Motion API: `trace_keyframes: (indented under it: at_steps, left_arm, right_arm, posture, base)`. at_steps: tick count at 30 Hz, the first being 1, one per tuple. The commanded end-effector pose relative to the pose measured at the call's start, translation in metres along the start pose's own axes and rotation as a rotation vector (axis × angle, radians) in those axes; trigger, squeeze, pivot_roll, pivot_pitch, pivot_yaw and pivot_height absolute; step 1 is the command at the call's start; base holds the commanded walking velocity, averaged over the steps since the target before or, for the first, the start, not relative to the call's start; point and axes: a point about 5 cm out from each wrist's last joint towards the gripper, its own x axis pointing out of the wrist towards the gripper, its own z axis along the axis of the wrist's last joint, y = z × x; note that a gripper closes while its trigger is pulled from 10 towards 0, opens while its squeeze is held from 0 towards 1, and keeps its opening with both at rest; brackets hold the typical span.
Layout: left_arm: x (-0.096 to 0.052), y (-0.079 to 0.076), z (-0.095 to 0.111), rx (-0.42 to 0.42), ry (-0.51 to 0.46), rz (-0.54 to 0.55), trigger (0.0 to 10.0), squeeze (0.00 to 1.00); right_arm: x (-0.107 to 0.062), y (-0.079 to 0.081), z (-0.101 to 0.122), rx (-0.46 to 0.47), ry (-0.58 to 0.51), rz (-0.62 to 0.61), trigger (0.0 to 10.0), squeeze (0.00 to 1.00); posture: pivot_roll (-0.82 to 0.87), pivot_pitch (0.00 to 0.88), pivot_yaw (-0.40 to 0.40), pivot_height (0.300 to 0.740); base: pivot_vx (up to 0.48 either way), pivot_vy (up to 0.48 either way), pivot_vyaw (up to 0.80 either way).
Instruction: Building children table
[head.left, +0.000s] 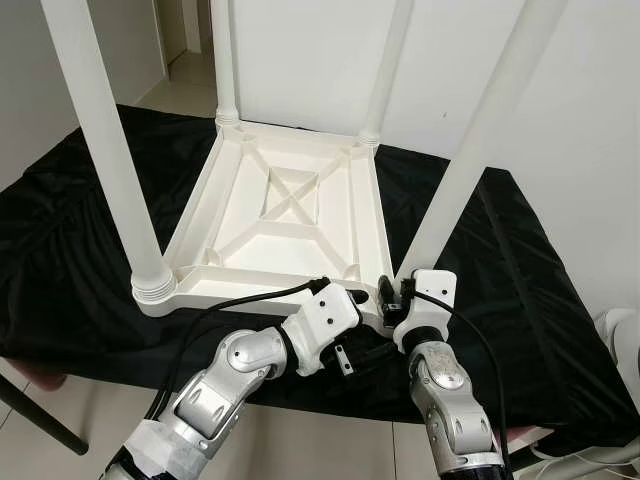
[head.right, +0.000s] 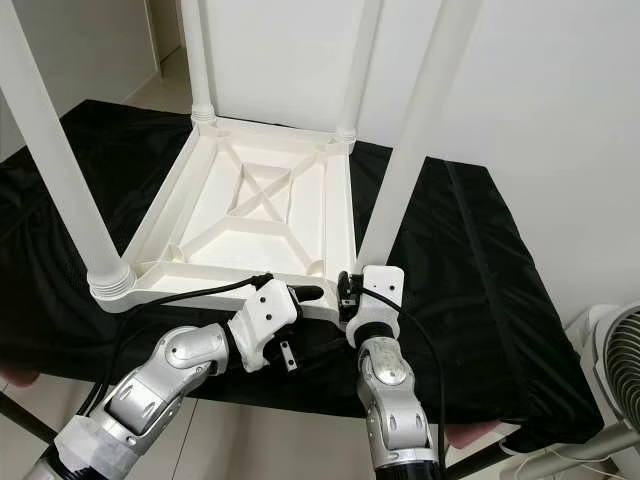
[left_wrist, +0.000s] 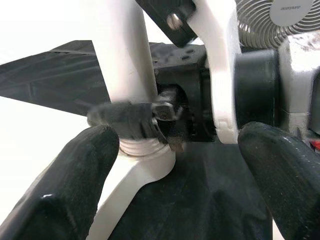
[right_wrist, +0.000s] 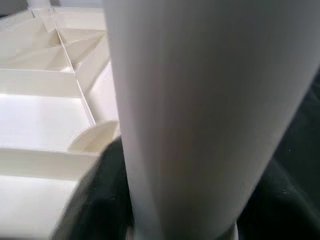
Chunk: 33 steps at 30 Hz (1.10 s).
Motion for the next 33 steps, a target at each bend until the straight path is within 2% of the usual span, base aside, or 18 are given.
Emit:
trace_keyframes:
  at_steps: [1, 4, 6, 7, 8, 9, 10, 12, 15, 22, 27, 29, 33]
  left_arm:
    - [0.000, -0.005, 0.000, 0.011, 0.005, -0.063, 10.0, 0.00]
    - [0.000, -0.006, 0.000, 0.011, 0.006, -0.063, 10.0, 0.00]
    - [0.000, -0.006, 0.000, 0.011, 0.006, -0.063, 10.0, 0.00]
    - [0.000, -0.006, -0.001, 0.011, 0.006, -0.062, 10.0, 0.00]
    - [0.000, -0.006, -0.001, 0.011, 0.006, -0.062, 10.0, 0.00]
    - [0.000, -0.006, -0.001, 0.011, 0.006, -0.062, 10.0, 0.00]
    - [0.001, -0.006, -0.001, 0.011, 0.005, -0.061, 10.0, 0.00]
    - [0.001, -0.006, 0.000, 0.011, 0.005, -0.061, 10.0, 0.00]
    - [0.001, -0.005, 0.000, 0.013, 0.004, -0.061, 10.0, 0.00]
    - [0.001, -0.004, 0.000, 0.015, 0.004, -0.060, 10.0, 0.00]
    - [0.001, -0.003, 0.000, 0.016, 0.004, -0.060, 10.0, 0.00]
    - [0.000, -0.002, 0.001, 0.019, 0.005, -0.059, 10.0, 0.00]
    - [0.000, 0.000, 0.002, 0.023, 0.005, -0.053, 10.0, 0.00]
  right_arm:
    - [-0.005, 0.003, -0.007, 0.046, 0.034, -0.008, 10.0, 1.00]
    - [-0.006, 0.005, -0.003, 0.104, 0.012, 0.002, 10.0, 1.00]
    - [-0.006, 0.004, -0.001, 0.107, 0.005, 0.006, 10.0, 1.00]
    - [-0.006, 0.001, 0.000, 0.117, 0.007, 0.013, 10.0, 0.95]
    - [-0.005, -0.002, 0.002, 0.107, -0.004, 0.052, 10.0, 0.00]
    - [-0.005, -0.002, 0.002, 0.107, -0.004, 0.052, 10.0, 0.00]
    - [-0.004, -0.006, 0.005, 0.089, -0.011, 0.119, 10.0, 0.00]
    - [-0.004, -0.008, 0.005, 0.073, -0.012, 0.154, 10.0, 0.00]
    - [-0.001, -0.018, 0.004, -0.011, 0.007, 0.265, 10.0, 0.00]
    - [0.007, -0.030, 0.006, -0.108, 0.020, 0.371, 10.0, 0.00]
    - [0.018, -0.032, 0.006, -0.169, 0.030, 0.444, 10.0, 0.00]
    - [0.029, -0.029, 0.005, -0.206, 0.040, 0.501, 10.0, 0.00]
    - [0.038, -0.022, 0.003, -0.226, 0.052, 0.559, 10.0, 0.00]
  posture:
    - [-0.10, 0.000, -0.101, 0.740]
    - [-0.09, 0.000, -0.105, 0.740]
    - [-0.09, 0.000, -0.105, 0.740]
    - [-0.09, 0.000, -0.107, 0.740]
    - [-0.09, 0.000, -0.107, 0.740]
    - [-0.09, 0.000, -0.107, 0.740]
    - [-0.09, 0.000, -0.106, 0.740]
    - [-0.09, 0.000, -0.106, 0.740]
    - [-0.09, 0.000, -0.105, 0.740]
    - [-0.09, 0.000, -0.098, 0.740]
    - [-0.09, 0.000, -0.086, 0.740]
    - [-0.08, 0.000, -0.085, 0.740]
    - [-0.08, 0.000, -0.084, 0.740]
  base:
    - [0.000, 0.000, 0.00]
    - [0.000, 0.000, 0.00]
    - [0.000, 0.000, 0.00]
    - [0.000, 0.000, 0.00]
    - [0.000, 0.000, 0.00]
    - [0.000, 0.000, 0.00]
    - [0.000, 0.000, 0.00]
    - [0.000, 0.000, 0.00]
    - [0.000, 0.000, 0.00]
    - [0.000, 0.000, 0.00]
    - [0.000, 0.000, 0.00]
    - [0.000, 0.000, 0.00]
    - [0.000, 0.000, 0.00]
